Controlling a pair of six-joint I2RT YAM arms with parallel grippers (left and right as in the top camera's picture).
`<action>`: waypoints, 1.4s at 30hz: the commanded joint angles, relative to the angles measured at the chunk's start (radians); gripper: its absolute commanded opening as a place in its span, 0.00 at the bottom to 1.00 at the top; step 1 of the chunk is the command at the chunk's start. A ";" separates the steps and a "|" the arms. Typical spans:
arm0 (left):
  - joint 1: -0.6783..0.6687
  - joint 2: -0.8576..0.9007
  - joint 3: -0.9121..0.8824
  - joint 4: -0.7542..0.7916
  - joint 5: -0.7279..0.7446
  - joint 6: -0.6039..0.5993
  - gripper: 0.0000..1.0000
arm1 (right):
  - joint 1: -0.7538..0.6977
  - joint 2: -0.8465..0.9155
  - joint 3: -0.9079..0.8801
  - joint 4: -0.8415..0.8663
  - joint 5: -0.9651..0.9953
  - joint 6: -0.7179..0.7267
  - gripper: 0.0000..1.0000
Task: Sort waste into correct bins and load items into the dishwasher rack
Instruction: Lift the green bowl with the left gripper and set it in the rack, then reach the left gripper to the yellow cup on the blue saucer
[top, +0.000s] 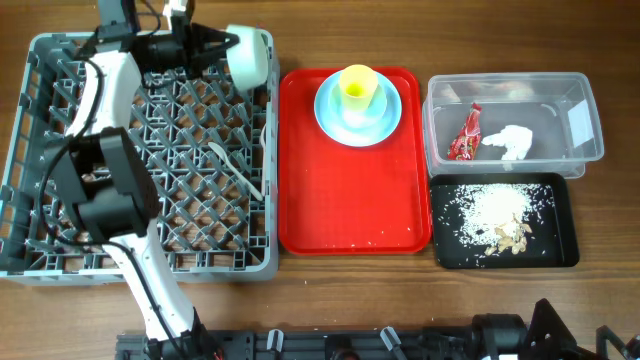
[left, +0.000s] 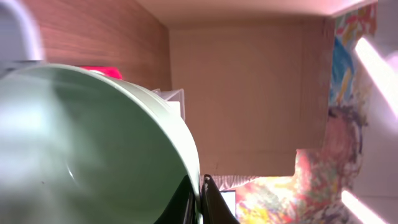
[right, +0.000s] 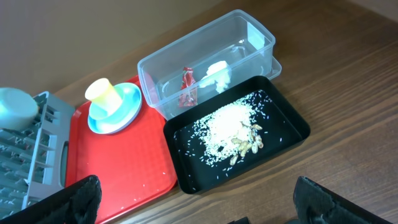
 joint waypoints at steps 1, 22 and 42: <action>0.018 0.046 -0.003 -0.006 0.002 0.002 0.04 | 0.000 -0.007 0.002 0.000 -0.001 0.006 1.00; 0.200 -0.150 -0.003 -0.256 -0.343 0.078 1.00 | 0.000 -0.007 0.002 0.000 -0.001 0.006 1.00; -0.570 -0.282 -0.003 -0.173 -1.818 -0.032 0.04 | 0.000 -0.007 0.002 0.000 -0.001 0.007 1.00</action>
